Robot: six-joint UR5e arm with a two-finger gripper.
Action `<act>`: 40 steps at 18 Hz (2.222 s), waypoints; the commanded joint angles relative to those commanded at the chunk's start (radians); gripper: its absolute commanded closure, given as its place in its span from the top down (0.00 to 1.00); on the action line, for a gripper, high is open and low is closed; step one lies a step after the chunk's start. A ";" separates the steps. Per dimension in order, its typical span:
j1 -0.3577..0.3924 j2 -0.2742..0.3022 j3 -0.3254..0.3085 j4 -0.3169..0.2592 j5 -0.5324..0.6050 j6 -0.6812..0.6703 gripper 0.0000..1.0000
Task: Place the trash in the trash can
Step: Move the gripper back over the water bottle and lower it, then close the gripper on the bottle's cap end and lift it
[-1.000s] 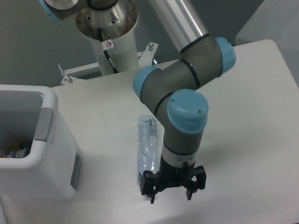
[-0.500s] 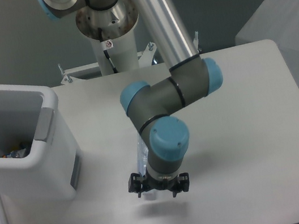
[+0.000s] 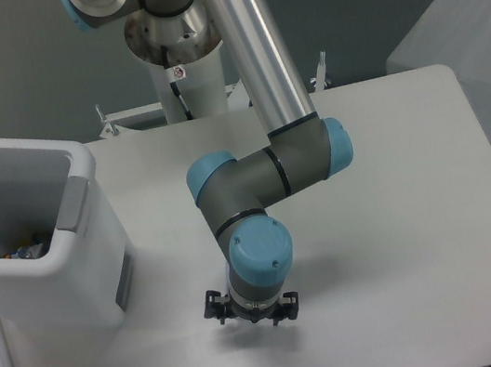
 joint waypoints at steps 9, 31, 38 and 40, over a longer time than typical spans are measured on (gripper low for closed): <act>-0.002 -0.002 0.002 -0.020 0.014 0.000 0.63; 0.028 0.081 0.106 -0.018 -0.064 -0.002 0.26; 0.087 0.173 0.184 -0.006 -0.242 0.000 0.24; 0.097 0.193 0.224 -0.006 -0.303 -0.002 0.24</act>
